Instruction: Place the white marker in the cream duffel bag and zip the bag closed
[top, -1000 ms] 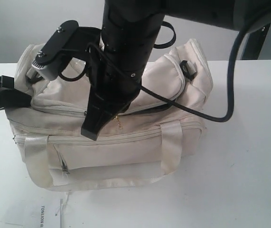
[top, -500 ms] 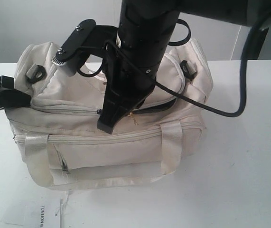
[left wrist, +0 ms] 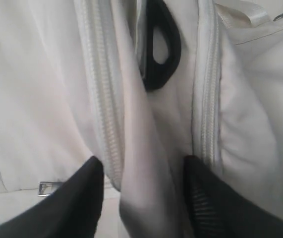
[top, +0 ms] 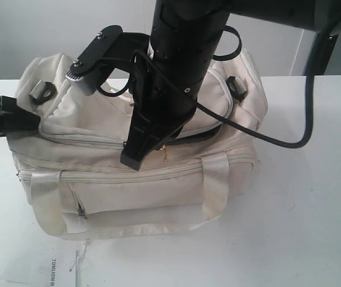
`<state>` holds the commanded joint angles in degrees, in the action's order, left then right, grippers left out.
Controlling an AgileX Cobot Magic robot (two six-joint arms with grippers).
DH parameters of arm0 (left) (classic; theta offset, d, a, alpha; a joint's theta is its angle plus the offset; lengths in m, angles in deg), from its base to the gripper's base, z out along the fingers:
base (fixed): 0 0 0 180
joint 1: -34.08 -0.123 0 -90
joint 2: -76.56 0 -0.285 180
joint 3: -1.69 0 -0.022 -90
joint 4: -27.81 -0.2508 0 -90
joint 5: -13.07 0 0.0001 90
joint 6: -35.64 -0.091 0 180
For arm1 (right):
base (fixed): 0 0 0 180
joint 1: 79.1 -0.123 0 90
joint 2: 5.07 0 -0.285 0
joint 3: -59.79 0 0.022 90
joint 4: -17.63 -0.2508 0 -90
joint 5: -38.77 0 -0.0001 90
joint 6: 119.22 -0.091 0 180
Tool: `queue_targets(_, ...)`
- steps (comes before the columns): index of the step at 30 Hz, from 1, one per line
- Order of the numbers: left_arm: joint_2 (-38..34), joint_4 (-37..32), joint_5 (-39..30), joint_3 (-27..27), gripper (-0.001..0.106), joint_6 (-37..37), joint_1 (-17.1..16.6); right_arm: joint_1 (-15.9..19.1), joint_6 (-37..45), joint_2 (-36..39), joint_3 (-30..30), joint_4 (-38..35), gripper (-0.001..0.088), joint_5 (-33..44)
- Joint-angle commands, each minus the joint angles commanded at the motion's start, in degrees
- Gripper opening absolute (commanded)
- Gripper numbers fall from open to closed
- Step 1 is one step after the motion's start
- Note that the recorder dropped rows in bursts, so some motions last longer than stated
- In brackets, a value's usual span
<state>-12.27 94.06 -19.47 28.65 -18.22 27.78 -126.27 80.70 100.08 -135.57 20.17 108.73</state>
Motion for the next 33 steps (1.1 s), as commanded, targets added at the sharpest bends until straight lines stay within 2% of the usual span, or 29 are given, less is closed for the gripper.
queue_targets(5, 5.27, -2.21, -1.21, -2.01, 0.061, -0.38, -1.00, 0.00, 0.00, 0.00, 0.00, -0.26, 0.0000, 0.00)
queue_targets(7, 7.17, -2.38, -3.85, -2.71, 0.061, -4.39, -1.00, 0.00, -0.32, 0.00, 0.00, -0.55, 0.0000, 0.00)
queue_targets(13, 10.08, -0.70, -19.98, -3.05, 0.061, -31.59, -0.45, 0.00, -0.32, 0.00, 0.00, -0.52, 0.0000, 0.00)
queue_targets(17, 9.30, -0.70, -24.21, -0.73, 0.061, -52.66, 4.24, 0.00, -0.14, 0.00, 0.00, -0.52, 0.0000, 0.00)
queue_targets(19, 8.38, -0.70, -23.72, 0.48, 0.061, -58.92, 7.57, 0.00, -0.14, 0.00, 0.00, -0.52, 0.0000, 0.00)
queue_targets(21, 7.22, -0.70, -20.99, 1.18, 0.061, -61.67, 10.68, 0.00, -0.14, 0.00, 0.00, -0.65, 0.0000, 0.00)
queue_targets(26, 5.19, 1.80, -11.23, 1.68, 0.061, -61.80, 16.25, 0.00, 0.38, 0.00, 0.00, -0.65, 0.0000, 0.00)
queue_targets(29, 4.95, 2.67, -8.30, 1.68, 0.061, -61.80, 17.81, 0.00, 0.38, 0.00, 0.00, -0.65, 0.0000, 0.00)
queue_targets(33, 4.08, 2.71, -7.34, 1.68, 0.061, -62.06, 18.05, 0.00, 0.38, 0.00, 0.00, -0.65, 0.0000, 0.00)
